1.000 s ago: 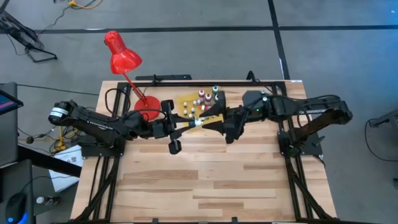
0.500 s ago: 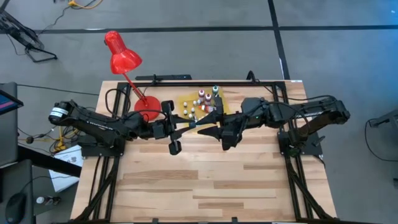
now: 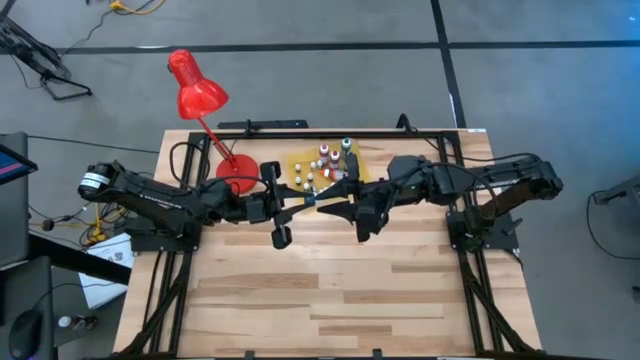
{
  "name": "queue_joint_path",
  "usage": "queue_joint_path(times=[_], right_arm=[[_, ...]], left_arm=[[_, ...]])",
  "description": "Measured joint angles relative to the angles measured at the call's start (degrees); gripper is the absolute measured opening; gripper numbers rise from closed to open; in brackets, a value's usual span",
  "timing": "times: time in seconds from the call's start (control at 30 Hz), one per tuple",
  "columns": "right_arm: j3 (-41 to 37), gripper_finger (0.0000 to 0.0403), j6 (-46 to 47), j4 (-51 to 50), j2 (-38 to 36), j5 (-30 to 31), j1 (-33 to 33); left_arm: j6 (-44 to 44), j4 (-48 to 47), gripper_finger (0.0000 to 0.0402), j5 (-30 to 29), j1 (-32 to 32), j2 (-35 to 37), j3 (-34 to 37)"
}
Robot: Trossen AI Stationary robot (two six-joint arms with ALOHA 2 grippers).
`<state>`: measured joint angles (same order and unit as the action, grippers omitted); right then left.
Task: Pick & Place food coloring
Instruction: Put the small blue food coloring bottle into the yellow bin
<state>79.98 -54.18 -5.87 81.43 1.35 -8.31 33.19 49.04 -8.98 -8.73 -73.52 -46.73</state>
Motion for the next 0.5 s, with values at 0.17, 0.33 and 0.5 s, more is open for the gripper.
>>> queue_joint_path(times=[0.17,0.33,0.5], right_arm=[[-0.1,0.0118,1.7,0.0,0.0,0.5,0.6],[0.0,0.0118,2.3,0.0,0.0,0.6,0.6],[0.0,0.0117,2.4,-0.2,0.0,0.5,0.3]], left_arm=[[0.0,0.0,0.0057,0.8,0.0,0.0,0.0],[0.0,-0.3,0.0057,0.8,0.0,0.0,0.0],[0.0,-0.5,0.0057,0.8,0.0,0.0,-0.1]])
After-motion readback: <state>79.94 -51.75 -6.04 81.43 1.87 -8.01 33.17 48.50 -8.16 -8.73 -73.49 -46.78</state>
